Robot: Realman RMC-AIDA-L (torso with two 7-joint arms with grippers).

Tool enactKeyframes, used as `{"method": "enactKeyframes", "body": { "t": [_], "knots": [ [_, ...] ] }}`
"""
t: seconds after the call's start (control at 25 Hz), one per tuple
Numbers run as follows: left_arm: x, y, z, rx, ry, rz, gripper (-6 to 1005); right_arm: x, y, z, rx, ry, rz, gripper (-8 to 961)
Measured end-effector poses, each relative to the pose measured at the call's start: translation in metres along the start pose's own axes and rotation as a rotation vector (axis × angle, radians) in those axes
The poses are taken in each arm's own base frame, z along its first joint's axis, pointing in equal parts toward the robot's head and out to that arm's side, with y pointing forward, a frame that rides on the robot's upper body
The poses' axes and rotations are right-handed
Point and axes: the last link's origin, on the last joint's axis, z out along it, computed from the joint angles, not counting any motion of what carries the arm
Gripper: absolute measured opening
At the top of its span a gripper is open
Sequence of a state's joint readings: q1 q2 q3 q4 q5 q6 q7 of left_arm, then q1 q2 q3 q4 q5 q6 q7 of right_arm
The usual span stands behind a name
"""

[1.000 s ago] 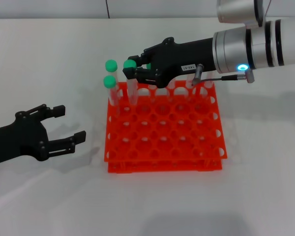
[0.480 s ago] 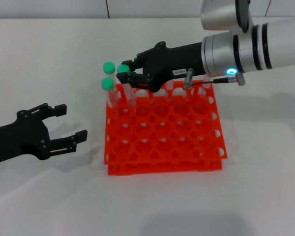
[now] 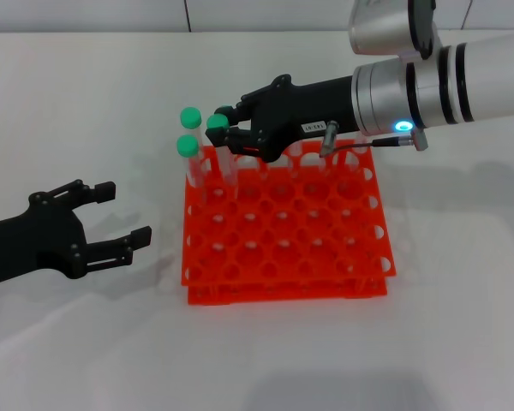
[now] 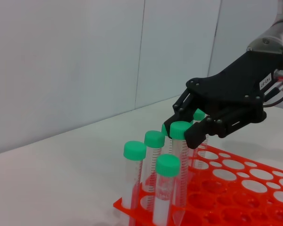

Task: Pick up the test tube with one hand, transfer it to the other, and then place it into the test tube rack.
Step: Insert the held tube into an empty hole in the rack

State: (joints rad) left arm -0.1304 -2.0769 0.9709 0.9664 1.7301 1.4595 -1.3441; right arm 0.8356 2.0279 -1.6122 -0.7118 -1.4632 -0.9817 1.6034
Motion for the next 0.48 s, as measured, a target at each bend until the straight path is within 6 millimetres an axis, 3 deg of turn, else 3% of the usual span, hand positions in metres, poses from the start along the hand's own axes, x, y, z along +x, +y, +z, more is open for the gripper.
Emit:
{"method": "enactKeyframes", "body": {
  "t": [0.48],
  "knots": [
    [0.0018,-0.0025,0.0011,0.006,-0.001,0.007,881,0.0037,0.0047,0.0016,-0.013,0.012,-0.023,434]
  ]
}}
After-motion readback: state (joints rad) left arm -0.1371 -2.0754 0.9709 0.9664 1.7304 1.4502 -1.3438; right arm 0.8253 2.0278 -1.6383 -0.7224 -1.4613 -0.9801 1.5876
